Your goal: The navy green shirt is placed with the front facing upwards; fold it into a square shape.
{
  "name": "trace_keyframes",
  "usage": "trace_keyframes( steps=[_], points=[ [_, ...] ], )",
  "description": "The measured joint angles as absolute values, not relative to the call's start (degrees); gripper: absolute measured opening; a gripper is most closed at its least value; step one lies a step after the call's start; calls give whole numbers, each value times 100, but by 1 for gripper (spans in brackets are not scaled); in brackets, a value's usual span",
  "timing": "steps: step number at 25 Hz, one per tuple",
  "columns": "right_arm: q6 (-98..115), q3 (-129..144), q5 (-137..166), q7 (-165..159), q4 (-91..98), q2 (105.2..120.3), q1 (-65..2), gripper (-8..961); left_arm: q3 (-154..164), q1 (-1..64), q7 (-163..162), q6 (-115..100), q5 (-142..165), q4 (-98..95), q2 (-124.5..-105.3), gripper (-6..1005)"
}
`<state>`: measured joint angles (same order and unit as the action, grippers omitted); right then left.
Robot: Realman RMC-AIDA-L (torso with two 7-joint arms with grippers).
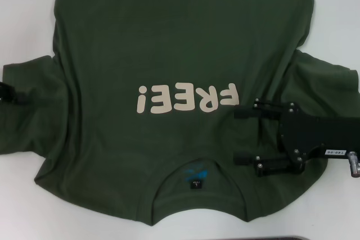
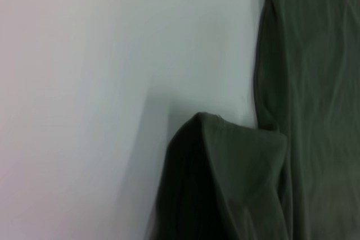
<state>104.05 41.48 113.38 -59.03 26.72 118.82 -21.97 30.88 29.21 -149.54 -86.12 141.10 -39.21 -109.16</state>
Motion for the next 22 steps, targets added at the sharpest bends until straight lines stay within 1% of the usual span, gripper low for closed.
trace_keyframes(
  steps=[5, 8, 13, 22],
  points=[
    [10403, 4140, 11338, -5902, 2672, 11882, -2225, 919, 3090, 2918, -14882, -8690, 14109, -3922, -10866, 290],
    [10402, 4139, 11338, -5911, 2672, 11882, -2240, 919, 3085, 2922, -14858, -8667, 14111, -3926, -10861, 63],
    [10399, 4139, 11338, -5913, 2672, 11882, -2251, 919, 3044, 2900, -14854, -8647, 14113, -3955, -10845, -1],
    [10397, 4118, 11338, -5915, 2672, 11882, -2274, 919, 2767, 2835, -14901, -8502, 14103, -4023, -10746, 1]
  ],
)
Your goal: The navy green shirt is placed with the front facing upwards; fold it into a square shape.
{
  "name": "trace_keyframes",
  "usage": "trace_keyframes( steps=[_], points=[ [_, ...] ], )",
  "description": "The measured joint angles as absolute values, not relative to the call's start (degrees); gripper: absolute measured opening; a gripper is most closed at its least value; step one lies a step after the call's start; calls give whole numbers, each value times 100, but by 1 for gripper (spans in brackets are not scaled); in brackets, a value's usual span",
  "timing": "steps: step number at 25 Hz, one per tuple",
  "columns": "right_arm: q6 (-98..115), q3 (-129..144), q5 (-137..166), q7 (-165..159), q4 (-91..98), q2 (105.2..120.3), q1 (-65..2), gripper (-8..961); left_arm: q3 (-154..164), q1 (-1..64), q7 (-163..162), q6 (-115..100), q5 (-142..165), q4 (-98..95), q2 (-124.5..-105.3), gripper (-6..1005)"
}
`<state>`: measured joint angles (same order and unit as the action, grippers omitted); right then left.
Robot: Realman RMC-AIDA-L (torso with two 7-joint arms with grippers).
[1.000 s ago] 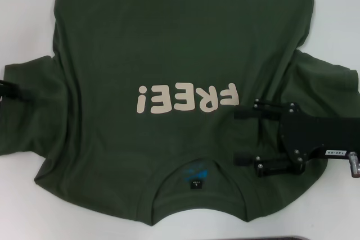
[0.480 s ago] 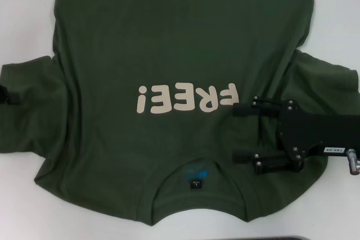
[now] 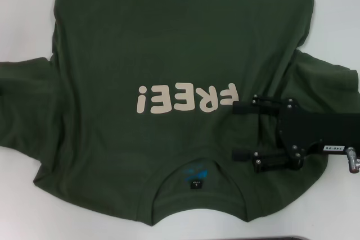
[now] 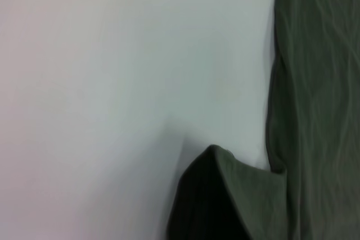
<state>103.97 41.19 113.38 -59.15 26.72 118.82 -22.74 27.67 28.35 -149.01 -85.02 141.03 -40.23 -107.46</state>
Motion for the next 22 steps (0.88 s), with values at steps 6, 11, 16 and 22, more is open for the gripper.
trace_keyframes(
  steps=[6, 11, 16, 22],
  points=[
    [10402, 4073, 11333, -5915, 2672, 11882, -2296, 919, 2722, 2796, -14971, -8414, 14115, -4069, -10721, 2],
    [10403, 4060, 11329, -5915, 2672, 11882, -2315, 919, 2731, 2781, -14998, -8396, 14116, -4095, -10716, 3],
    [10395, 4056, 11329, -5915, 2672, 11882, -2331, 919, 2725, 2766, -15020, -8397, 14122, -4126, -10698, 4],
    [10395, 4015, 11329, -5915, 2672, 11874, -2332, 919, 2716, 2711, -15075, -8424, 14120, -4203, -10680, 5]
  ],
)
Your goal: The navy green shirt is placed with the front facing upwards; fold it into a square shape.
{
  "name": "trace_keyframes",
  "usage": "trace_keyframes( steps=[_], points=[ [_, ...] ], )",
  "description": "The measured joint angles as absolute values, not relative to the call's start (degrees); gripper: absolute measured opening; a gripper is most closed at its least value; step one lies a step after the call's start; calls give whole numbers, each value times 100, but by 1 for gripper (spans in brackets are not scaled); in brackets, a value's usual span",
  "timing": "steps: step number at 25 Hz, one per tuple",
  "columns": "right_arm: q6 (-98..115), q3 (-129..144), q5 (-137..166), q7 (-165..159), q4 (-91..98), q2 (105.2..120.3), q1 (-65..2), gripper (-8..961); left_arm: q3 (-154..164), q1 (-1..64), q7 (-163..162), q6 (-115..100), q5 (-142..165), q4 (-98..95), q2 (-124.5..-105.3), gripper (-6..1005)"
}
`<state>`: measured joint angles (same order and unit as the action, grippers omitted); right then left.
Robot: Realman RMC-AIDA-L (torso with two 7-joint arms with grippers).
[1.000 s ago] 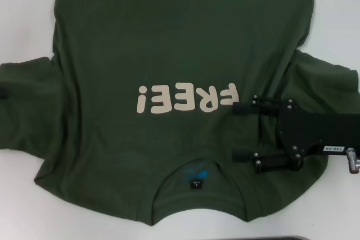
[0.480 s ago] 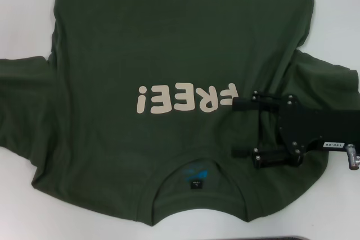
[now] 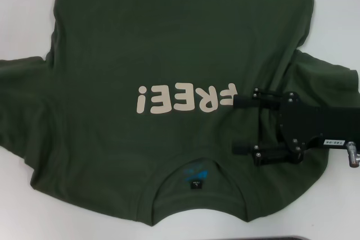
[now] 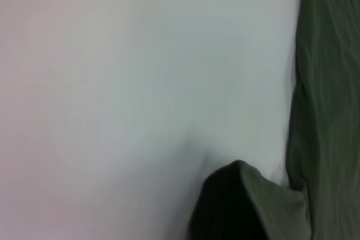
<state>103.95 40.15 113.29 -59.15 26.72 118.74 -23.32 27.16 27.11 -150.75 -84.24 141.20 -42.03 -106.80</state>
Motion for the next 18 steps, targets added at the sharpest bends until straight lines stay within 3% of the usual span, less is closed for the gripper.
trace_keyframes(
  steps=[5, 12, 18],
  points=[
    [10395, 4006, 11333, -5915, 2672, 11874, -2330, 919, 2706, 2738, -15012, -8668, 14046, -4191, -10675, 6],
    [10398, 4007, 11338, -5914, 2677, 11873, -2335, 918, 2484, 2894, -14935, -9483, 13579, -4142, -10493, 8],
    [10353, 4008, 11338, -5911, 2681, 11881, -2338, 918, 2472, 3091, -14893, -9611, 13222, -4014, -10685, 9]
  ],
)
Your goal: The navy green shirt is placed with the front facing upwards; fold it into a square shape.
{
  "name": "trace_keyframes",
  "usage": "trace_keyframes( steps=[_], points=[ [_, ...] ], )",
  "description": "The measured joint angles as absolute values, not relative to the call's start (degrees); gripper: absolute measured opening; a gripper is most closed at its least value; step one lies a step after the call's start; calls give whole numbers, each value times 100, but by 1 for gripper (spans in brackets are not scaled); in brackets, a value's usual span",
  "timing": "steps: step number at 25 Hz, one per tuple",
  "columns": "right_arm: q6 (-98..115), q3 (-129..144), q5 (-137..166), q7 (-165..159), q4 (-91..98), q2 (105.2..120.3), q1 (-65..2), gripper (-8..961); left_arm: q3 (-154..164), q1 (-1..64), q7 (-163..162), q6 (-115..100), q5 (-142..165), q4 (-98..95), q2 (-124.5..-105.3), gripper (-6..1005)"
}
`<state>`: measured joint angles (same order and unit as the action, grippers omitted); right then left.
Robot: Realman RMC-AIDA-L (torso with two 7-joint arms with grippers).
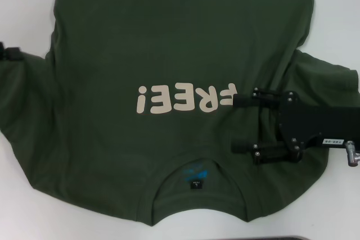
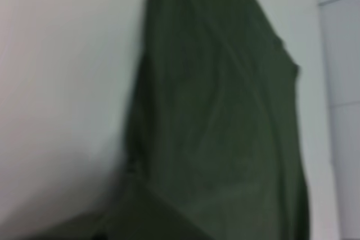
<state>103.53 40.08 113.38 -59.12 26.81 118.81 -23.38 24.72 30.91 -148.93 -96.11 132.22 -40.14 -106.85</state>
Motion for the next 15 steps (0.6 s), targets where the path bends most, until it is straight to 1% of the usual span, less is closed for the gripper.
trace_keyframes(
  steps=[4, 8, 12, 15],
  points=[
    [10300, 4008, 11338, -5912, 2681, 11890, -2335, 918, 2437, 3245, -14847, -9563, 13141, -3793, -10782, 10],
    [10291, 4008, 11337, -5913, 2680, 11898, -2285, 918, 2410, 3308, -14843, -9478, 13071, -3693, -10937, 10],
    [10266, 3999, 11338, -5914, 2673, 11900, -2243, 918, 2413, 3327, -14791, -9234, 12953, -3648, -11171, 11],
    [10248, 3992, 11337, -5915, 2672, 11903, -2224, 918, 2446, 3357, -14771, -9130, 12849, -3556, -11301, 12]
  ],
)
